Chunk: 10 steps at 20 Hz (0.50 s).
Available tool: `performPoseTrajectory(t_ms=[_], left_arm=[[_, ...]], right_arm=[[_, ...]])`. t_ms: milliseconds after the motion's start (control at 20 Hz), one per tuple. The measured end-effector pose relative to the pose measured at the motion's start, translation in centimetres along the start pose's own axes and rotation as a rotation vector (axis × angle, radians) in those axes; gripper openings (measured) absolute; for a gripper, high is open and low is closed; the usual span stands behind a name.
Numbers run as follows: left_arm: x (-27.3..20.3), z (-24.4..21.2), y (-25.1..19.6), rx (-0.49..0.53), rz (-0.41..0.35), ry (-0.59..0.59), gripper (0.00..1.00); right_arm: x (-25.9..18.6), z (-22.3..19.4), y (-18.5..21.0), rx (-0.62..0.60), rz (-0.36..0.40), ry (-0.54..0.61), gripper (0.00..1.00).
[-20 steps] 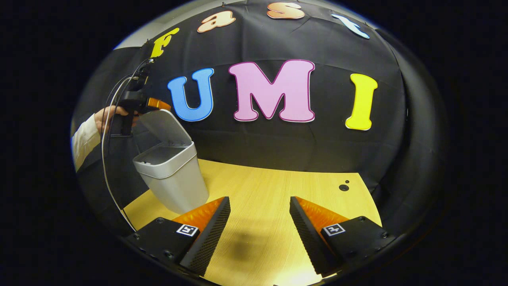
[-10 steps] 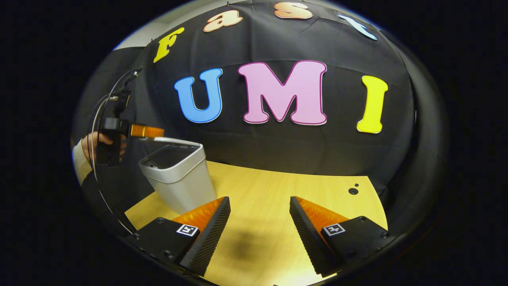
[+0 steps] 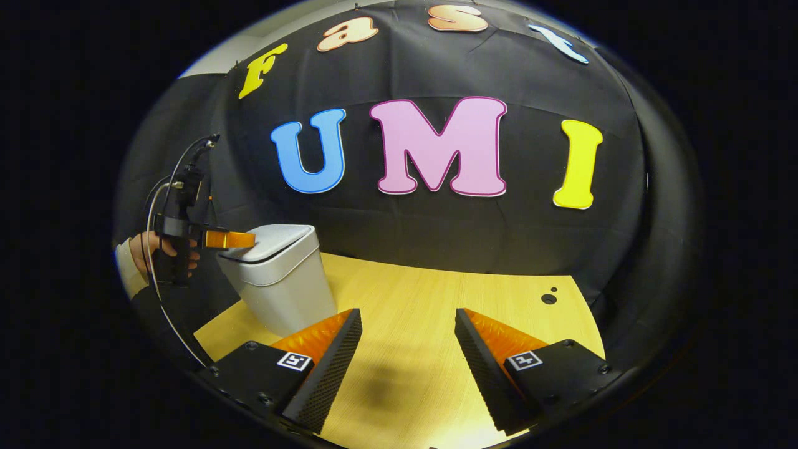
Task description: Press the lid of the desktop garbage bin to open it, pick up the crumpled paper on the desktop and throw it into the bin, then pick up the pop can on the desktop and drop it into the bin, and finally close the garbage bin lid.
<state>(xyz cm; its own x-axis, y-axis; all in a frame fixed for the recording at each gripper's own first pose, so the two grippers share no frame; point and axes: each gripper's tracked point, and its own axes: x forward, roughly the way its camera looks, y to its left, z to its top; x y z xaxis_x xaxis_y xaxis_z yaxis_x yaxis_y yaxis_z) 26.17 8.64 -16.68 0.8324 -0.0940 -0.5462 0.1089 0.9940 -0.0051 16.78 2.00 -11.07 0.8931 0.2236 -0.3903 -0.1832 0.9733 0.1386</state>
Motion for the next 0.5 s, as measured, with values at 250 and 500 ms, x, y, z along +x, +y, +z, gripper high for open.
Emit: performPoseTrajectory(t_ms=[250, 500], left_arm=[[0.03, -0.41, 0.1, 0.016, 0.017, 0.001, 1.0], [0.26, -0.62, -0.27, -0.039, 0.007, -0.01, 1.0]], right_arm=[[-0.27, -0.49, -1.28, 0.019, -0.029, 0.004, 0.97], [-0.53, -0.6, -1.03, 0.031, -0.021, -0.002, 0.97]])
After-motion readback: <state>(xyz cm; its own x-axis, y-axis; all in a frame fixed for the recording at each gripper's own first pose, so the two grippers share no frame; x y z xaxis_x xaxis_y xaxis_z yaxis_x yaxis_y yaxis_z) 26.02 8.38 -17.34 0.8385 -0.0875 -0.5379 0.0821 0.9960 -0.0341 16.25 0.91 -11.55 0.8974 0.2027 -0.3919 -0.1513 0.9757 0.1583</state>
